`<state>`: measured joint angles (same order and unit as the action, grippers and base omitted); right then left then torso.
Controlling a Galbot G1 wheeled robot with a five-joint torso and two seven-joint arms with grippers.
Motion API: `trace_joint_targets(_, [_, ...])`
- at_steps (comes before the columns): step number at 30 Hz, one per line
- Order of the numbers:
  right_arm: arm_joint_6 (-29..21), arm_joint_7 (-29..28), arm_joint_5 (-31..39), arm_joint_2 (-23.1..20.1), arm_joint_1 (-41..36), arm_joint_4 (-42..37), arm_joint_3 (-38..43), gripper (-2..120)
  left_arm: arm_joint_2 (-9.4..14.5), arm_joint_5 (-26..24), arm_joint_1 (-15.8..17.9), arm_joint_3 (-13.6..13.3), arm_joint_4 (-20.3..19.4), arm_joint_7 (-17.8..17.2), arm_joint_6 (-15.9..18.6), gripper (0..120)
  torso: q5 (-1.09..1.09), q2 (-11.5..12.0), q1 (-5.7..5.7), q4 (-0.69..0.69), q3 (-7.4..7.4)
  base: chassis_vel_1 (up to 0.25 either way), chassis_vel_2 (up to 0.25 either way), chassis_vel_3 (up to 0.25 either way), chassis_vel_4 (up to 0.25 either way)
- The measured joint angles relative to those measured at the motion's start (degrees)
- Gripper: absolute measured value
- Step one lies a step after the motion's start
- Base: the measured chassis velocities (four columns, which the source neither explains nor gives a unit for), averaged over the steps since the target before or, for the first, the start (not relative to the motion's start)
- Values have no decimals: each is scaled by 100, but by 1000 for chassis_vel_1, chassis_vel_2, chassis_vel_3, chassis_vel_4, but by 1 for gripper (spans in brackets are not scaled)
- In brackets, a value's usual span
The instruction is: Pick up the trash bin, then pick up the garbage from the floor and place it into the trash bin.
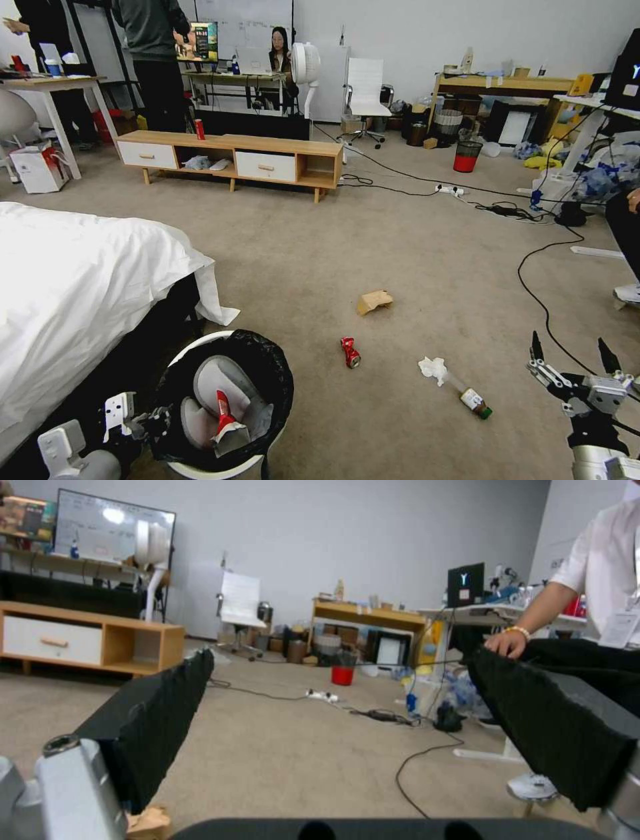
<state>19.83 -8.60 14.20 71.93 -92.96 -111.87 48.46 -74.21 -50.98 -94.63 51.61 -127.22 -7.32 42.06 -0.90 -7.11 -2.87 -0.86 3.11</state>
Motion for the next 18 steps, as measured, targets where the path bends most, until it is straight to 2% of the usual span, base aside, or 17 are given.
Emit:
trace_joint_targets(7, [11,6,-35,23,-11,2,-5,100,11,26,-12,15,7,22,-5,1,0,0,0,0,0,0,0,0,0])
trace_joint_targets(18, [88,59,-37,8,-34,28,10,100,-26,7,-19,27,-2,-18,-5,1,0,0,0,-2,0,-43,-48,-46,-48])
